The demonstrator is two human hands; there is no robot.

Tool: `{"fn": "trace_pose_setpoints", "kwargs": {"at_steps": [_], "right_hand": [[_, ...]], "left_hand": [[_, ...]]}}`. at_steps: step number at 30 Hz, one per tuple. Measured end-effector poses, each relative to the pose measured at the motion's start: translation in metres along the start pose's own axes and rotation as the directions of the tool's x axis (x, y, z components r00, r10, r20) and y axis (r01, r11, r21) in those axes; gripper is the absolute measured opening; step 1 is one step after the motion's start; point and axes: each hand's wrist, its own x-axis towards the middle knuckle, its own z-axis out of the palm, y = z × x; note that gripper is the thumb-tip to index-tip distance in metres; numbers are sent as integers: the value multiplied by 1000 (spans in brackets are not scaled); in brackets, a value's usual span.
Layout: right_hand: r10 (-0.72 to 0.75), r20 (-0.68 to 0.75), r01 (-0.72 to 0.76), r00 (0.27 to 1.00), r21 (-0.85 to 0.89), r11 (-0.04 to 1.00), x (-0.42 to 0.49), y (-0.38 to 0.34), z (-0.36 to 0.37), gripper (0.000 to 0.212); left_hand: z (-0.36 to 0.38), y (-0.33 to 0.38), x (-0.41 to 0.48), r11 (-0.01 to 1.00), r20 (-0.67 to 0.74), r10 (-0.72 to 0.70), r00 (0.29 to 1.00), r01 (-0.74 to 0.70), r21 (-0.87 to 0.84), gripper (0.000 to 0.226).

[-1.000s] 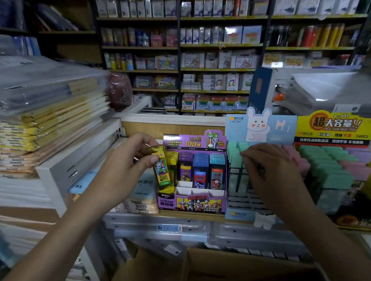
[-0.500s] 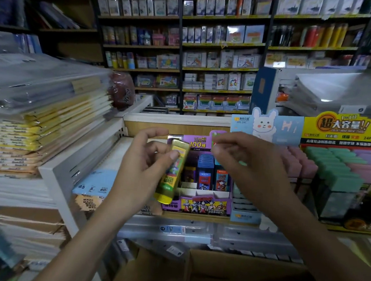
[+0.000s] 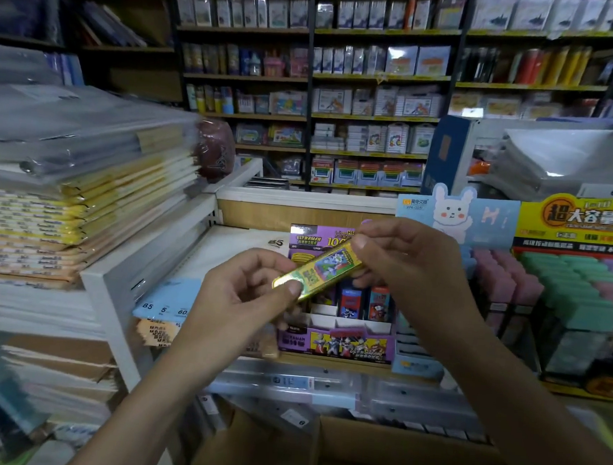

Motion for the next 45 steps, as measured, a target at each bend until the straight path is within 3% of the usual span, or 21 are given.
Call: {"fn": "trace_pose_setpoints", "kwargs": {"at_steps": [5, 9, 14, 16, 19, 23, 28, 45], "right_hand": [[64, 53, -66, 997, 42, 997, -4, 6, -7, 3], [-57, 52, 67, 997, -232, 970, -9, 9, -17, 6], [-289, -97, 175, 953, -603, 778, -7, 10, -44, 6], [-350, -83, 196, 933, -700, 687, -4, 15, -55, 4], [-332, -16, 187, 943, -800, 570, -1, 27, -66, 9], [-334, 1, 195, 943, -813, 549, -1, 36, -71, 7], [-412, -24, 208, 911, -835, 509, -2, 36, -70, 10], [-332, 19, 219, 943, -787, 577, -1, 36, -71, 7]], "left_hand": [[-7, -6, 2, 982, -134, -51, 990, 25, -189, 25], [-9, -6, 11, 990, -203, 23, 979, -52, -134, 22], [-14, -5, 21, 988, -193, 151, 970, -144, 51, 9], [-15, -5, 23, 979, -157, 187, 970, -170, 115, 8], [-13, -6, 26, 956, -119, 222, 968, -192, 224, 10], [-12, -9, 28, 919, -86, 271, 959, -231, 320, 16], [-15, -11, 33, 924, -89, 246, 965, -206, 322, 12], [-18, -8, 38, 904, -65, 259, 964, -218, 367, 23]]}}
